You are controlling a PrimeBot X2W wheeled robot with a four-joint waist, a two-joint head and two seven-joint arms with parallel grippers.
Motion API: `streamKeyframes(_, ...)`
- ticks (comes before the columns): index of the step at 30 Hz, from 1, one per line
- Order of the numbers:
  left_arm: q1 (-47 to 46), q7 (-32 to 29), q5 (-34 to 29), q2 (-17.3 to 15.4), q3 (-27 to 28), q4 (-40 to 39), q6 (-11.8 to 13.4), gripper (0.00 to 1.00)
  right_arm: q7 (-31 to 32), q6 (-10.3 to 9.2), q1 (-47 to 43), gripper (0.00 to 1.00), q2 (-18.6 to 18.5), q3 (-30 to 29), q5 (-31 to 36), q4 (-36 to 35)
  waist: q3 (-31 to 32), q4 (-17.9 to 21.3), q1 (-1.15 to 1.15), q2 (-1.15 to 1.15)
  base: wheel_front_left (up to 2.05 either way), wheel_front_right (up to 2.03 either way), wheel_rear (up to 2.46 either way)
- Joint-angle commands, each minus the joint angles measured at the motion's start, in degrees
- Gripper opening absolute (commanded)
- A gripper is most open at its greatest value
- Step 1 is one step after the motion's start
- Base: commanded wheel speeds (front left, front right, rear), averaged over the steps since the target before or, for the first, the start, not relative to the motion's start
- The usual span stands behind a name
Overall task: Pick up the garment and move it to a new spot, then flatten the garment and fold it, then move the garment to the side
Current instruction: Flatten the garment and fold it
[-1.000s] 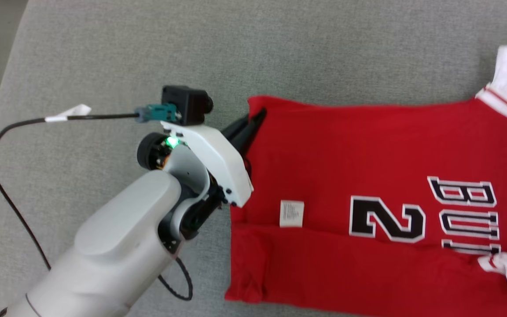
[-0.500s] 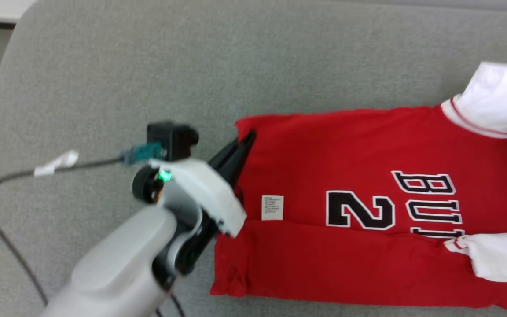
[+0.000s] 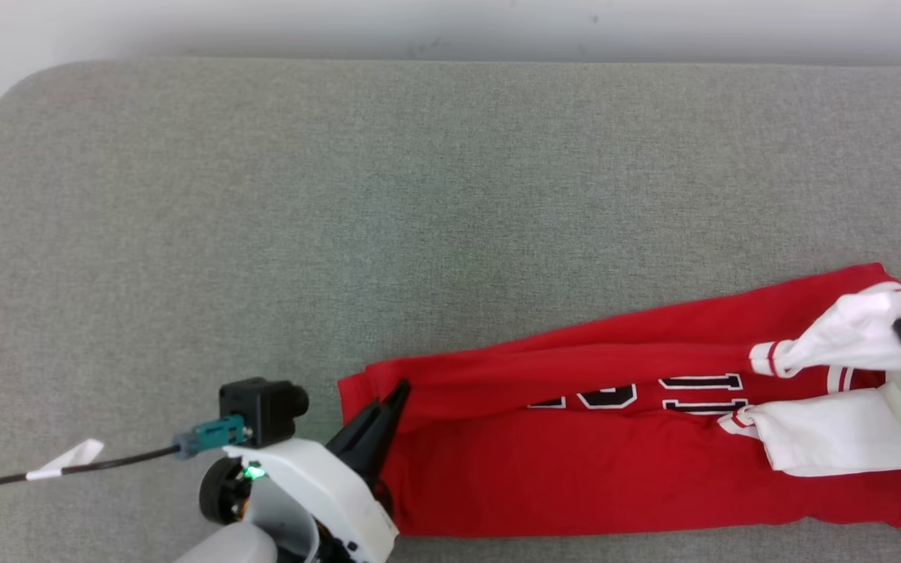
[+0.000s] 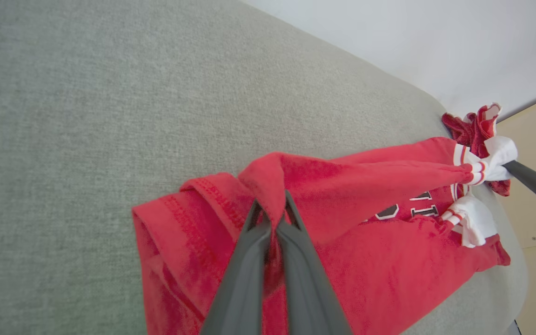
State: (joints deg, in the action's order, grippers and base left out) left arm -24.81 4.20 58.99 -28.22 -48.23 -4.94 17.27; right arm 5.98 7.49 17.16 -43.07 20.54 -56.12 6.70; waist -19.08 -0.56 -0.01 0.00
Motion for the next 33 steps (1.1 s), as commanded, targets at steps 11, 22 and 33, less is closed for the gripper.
streamKeyframes(11, 2.6, 5.6, -6.7, -2.5, -1.0, 0.5, 3.6, 1.00, 2.3, -0.02, -5.1, 1.00, 0.3, 0.0, -1.3, 0.6, 2.6, 0.6, 0.01, 0.00, 0.00, 0.00, 0.00)
streamKeyframes(22, 17.1, 10.9, -26.7, 4.1, 13.0, -4.0, 10.4, 1.00, 4.1, -0.02, -7.5, 1.00, 2.0, -10.1, -4.9, 2.9, 7.3, 0.7, 0.01, 0.00, 0.00, 0.00, 0.00)
streamKeyframes(33, 25.1, 10.9, -39.1, 16.9, 24.0, 0.6, -0.5, 1.00, 16.1, -0.01, 4.1, 1.00, 12.8, -15.1, 7.9, 17.2, 6.0, -2.4, 0.01, 0.00, 0.00, 0.00, 0.00)
